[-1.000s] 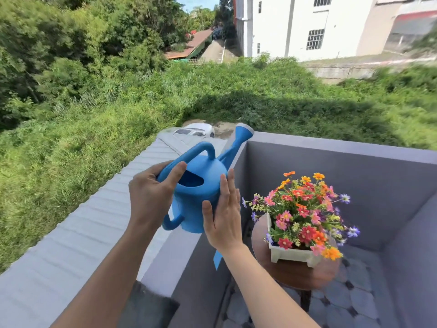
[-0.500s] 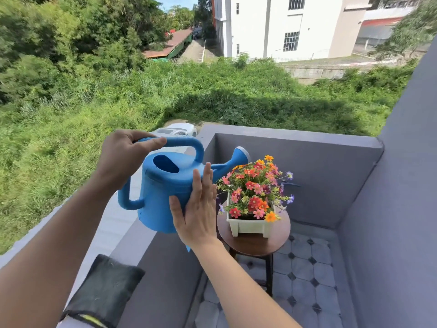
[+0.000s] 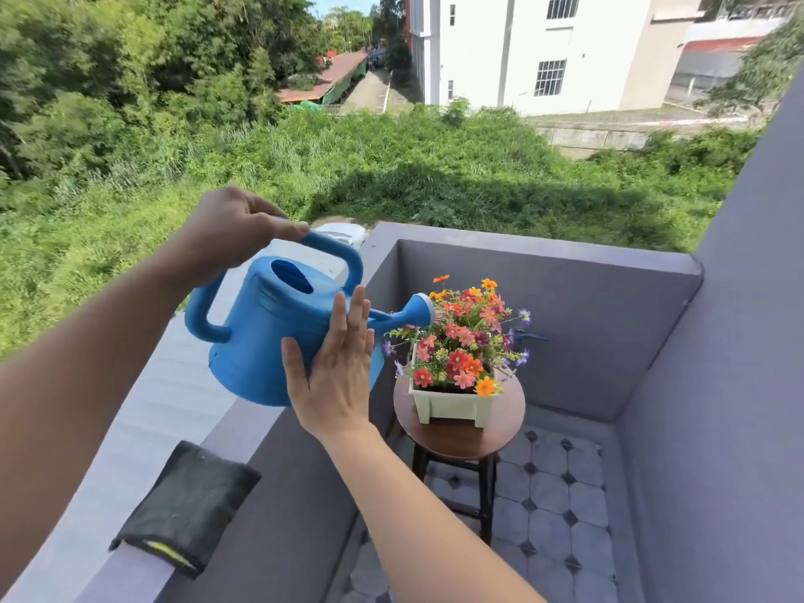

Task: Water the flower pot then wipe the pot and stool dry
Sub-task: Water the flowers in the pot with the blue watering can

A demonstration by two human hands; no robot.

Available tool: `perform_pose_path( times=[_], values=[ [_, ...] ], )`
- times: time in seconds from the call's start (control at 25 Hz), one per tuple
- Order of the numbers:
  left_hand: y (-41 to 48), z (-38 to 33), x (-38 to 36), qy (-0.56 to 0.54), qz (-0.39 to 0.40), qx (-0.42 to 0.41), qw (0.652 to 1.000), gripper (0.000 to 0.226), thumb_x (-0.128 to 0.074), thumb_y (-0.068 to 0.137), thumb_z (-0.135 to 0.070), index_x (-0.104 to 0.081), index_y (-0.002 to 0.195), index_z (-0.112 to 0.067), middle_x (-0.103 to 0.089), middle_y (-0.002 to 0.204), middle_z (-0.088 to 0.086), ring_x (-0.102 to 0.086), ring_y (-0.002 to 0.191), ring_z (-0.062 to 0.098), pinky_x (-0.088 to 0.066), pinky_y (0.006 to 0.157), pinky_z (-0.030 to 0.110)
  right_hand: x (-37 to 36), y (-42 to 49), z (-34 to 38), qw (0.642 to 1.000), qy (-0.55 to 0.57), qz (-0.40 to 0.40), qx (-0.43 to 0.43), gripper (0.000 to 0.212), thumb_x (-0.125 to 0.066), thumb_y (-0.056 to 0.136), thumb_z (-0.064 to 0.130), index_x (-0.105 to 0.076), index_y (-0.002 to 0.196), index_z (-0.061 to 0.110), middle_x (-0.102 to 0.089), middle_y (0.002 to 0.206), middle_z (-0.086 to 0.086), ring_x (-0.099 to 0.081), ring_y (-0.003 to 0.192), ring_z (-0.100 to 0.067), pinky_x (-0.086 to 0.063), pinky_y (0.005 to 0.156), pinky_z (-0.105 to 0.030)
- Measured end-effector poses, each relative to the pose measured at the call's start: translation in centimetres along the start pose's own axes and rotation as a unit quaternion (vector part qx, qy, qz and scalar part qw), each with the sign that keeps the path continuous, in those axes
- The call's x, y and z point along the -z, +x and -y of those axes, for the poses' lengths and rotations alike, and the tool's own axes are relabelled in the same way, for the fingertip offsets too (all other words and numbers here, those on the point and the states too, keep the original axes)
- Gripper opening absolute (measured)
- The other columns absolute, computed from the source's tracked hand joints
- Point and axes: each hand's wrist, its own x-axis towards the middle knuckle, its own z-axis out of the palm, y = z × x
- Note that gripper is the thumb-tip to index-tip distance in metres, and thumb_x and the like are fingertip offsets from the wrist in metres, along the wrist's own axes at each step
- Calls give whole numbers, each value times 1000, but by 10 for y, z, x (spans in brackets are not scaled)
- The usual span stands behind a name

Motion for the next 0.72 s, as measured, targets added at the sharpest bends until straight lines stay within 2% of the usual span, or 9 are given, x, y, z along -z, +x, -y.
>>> perform_pose_path(
  times=[0.12,0.28,0.4,0.56,0.72],
  values=[
    [7,-10,3,13,15,2,1000,27,-75,76,-35,-75,88,-10,-41,52,7,-30,44,19,-26,47,23,1,6,5,1000,15,3,-5,66,-18,85,63,9,140,37,23,152,6,13,146,-17,20,109,-25],
    [14,-25,3,35,49,-2,998,24,-74,78,-30,-75,89,-8,-41,50,3,-29,43,17,-25,45,22,0,8,12,1000,22,4,-20,67,-18,84,63,9,139,38,24,152,8,14,145,-17,25,105,-20],
    [18,-34,3,52,80,-10,995,25,-74,77,-31,-75,89,-9,-45,52,3,-30,44,15,-25,47,22,-3,7,13,999,29,-13,-18,66,-20,85,63,8,139,38,25,153,8,15,145,-18,24,106,-22],
    [24,-43,-1,57,105,-16,993,24,-74,76,-33,-75,86,-11,-46,55,6,-31,46,17,-26,47,23,-3,9,12,997,47,-47,-23,66,-21,86,63,4,140,36,19,152,17,15,145,-19,19,109,-24],
    [29,-47,-6,56,100,-24,993,25,-73,77,-35,-74,84,-11,-44,57,8,-30,46,17,-26,46,23,2,22,2,997,45,-57,-24,68,-17,85,66,3,141,33,16,156,8,14,145,-19,12,112,-30]
  ],
)
